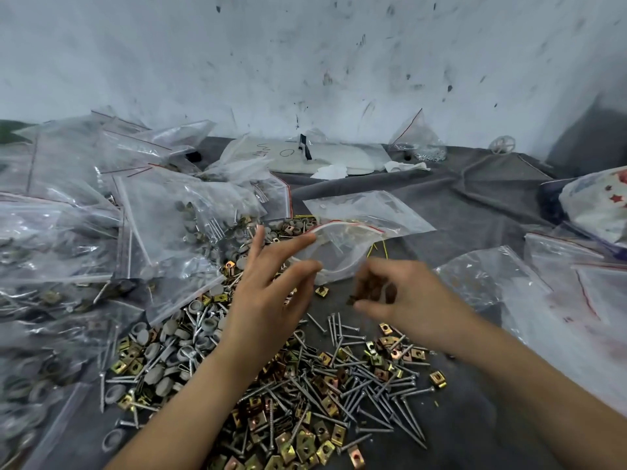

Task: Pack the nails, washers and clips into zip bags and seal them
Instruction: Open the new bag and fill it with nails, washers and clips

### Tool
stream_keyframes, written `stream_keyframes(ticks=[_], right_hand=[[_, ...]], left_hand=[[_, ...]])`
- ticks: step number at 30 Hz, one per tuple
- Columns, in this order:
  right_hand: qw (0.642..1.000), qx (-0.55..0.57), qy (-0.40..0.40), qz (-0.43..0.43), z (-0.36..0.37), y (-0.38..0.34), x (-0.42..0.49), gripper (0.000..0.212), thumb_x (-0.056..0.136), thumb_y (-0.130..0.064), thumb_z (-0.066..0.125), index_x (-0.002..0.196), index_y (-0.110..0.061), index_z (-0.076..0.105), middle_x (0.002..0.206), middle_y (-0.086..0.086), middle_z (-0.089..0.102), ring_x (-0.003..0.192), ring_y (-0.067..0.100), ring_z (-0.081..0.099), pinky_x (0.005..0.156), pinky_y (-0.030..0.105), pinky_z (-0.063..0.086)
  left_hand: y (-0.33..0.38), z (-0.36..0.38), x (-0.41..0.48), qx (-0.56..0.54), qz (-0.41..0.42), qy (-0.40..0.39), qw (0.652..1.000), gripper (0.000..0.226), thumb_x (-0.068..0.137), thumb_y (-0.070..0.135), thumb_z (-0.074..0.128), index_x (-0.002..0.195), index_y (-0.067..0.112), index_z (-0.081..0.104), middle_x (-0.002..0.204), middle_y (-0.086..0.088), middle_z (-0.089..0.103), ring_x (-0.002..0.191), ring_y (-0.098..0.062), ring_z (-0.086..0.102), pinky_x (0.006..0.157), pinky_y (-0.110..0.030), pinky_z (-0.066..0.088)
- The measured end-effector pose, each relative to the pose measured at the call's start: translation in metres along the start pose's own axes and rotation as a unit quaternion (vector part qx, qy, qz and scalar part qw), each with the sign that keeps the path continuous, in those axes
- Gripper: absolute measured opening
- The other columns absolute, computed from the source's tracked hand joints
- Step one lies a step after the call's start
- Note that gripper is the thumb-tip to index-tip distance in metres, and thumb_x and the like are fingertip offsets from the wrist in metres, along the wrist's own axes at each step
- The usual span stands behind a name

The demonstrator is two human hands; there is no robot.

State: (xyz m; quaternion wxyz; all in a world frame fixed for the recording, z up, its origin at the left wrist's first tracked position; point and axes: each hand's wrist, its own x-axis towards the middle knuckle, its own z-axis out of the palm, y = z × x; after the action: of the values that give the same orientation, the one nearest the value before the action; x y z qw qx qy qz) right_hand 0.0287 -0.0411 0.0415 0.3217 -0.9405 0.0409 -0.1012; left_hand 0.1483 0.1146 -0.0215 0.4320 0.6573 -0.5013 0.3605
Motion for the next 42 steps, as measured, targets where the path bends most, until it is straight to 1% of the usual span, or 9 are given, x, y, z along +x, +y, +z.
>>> stream_keyframes(ticks=[5,9,13,16,18,20,25,32,42], right_hand=[[0.974,-0.046,0.184,-0.124,-0.016,-0.031,0.004,0.017,0.077,-0.009,0.076,0.083,-0.022,0.065,0.075,-0.017,0.06,0.065,0.0,0.051,0.062,0.008,0.04],[0.953,-0.092,0.263,-0.122,-0.003,-0.023,0.008,0.016,0.08,-0.008,0.073,0.096,-0.01,0.071,0.109,0.003,0.06,0.093,0.009,0.054,0.085,0.022,0.045],[0.93,-0.048,0.343,-0.118,-0.003,-0.002,-0.001,0.01,0.083,-0.008,0.068,0.092,-0.011,0.069,0.1,0.001,0.058,0.088,0.002,0.053,0.08,0.01,0.04],[0.968,-0.214,0.134,0.0,-0.001,0.023,-0.002,0.017,0.088,-0.023,0.062,0.104,-0.021,0.067,0.106,-0.003,0.06,0.108,0.017,0.049,0.089,0.021,0.036],[0.947,-0.308,-0.054,0.076,0.006,0.039,-0.003,0.029,0.091,-0.033,0.057,0.12,-0.027,0.06,0.121,-0.003,0.055,0.121,0.021,0.039,0.101,0.03,0.035],[0.936,-0.315,-0.123,0.098,0.012,0.046,-0.005,0.032,0.092,-0.032,0.056,0.123,-0.026,0.058,0.125,-0.003,0.053,0.124,0.021,0.037,0.104,0.035,0.035],[0.952,-0.281,-0.098,0.077,0.015,0.048,-0.009,0.014,0.089,-0.024,0.061,0.102,-0.022,0.061,0.114,-0.005,0.057,0.116,0.016,0.042,0.099,0.033,0.036],[0.944,-0.298,-0.121,0.08,0.014,0.048,-0.008,0.025,0.092,-0.022,0.055,0.117,-0.018,0.057,0.124,-0.002,0.054,0.119,0.02,0.041,0.1,0.032,0.037],[0.954,-0.265,-0.111,0.086,0.011,0.049,-0.006,0.04,0.091,-0.022,0.06,0.129,-0.021,0.049,0.127,0.0,0.055,0.121,0.022,0.041,0.102,0.035,0.035]], left_hand=[[0.002,-0.001,0.0,-0.002,0.017,-0.011,1.0,0.006,0.091,0.012,0.058,0.097,0.011,0.057,0.122,-0.008,0.06,0.107,-0.017,0.059,0.114,-0.054,0.026],[0.004,-0.003,0.001,-0.005,0.019,-0.016,1.0,0.006,0.091,0.013,0.057,0.096,0.012,0.057,0.124,-0.004,0.059,0.108,-0.015,0.058,0.115,-0.052,0.025],[0.002,-0.003,0.002,-0.003,0.001,-0.003,1.0,0.007,0.089,0.01,0.059,0.096,0.013,0.057,0.123,-0.005,0.057,0.108,-0.013,0.058,0.115,-0.052,0.025],[0.002,-0.003,0.002,-0.005,-0.001,0.0,1.0,0.008,0.089,0.009,0.059,0.096,0.013,0.057,0.123,-0.004,0.057,0.11,-0.013,0.058,0.115,-0.051,0.024],[0.002,-0.003,0.002,-0.005,-0.005,0.001,1.0,0.008,0.089,0.009,0.059,0.097,0.013,0.058,0.123,-0.004,0.057,0.111,-0.013,0.057,0.115,-0.052,0.025],[0.002,-0.003,0.002,-0.006,-0.01,0.001,1.0,0.008,0.09,0.009,0.058,0.096,0.012,0.059,0.122,-0.004,0.057,0.111,-0.013,0.058,0.115,-0.053,0.025],[0.008,-0.006,0.004,-0.02,0.012,-0.025,0.999,0.005,0.091,0.012,0.057,0.095,0.014,0.056,0.124,-0.006,0.057,0.109,-0.017,0.059,0.114,-0.051,0.027],[0.022,-0.009,0.004,-0.063,0.085,-0.047,0.993,0.013,0.095,0.016,0.044,0.088,0.011,0.054,0.125,-0.008,0.053,0.111,-0.02,0.057,0.11,-0.05,0.032],[0.027,-0.006,-0.001,-0.059,0.089,-0.04,0.994,0.006,0.086,0.01,0.047,0.084,0.01,0.053,0.112,-0.005,0.058,0.091,-0.025,0.055,0.076,-0.043,0.044]])
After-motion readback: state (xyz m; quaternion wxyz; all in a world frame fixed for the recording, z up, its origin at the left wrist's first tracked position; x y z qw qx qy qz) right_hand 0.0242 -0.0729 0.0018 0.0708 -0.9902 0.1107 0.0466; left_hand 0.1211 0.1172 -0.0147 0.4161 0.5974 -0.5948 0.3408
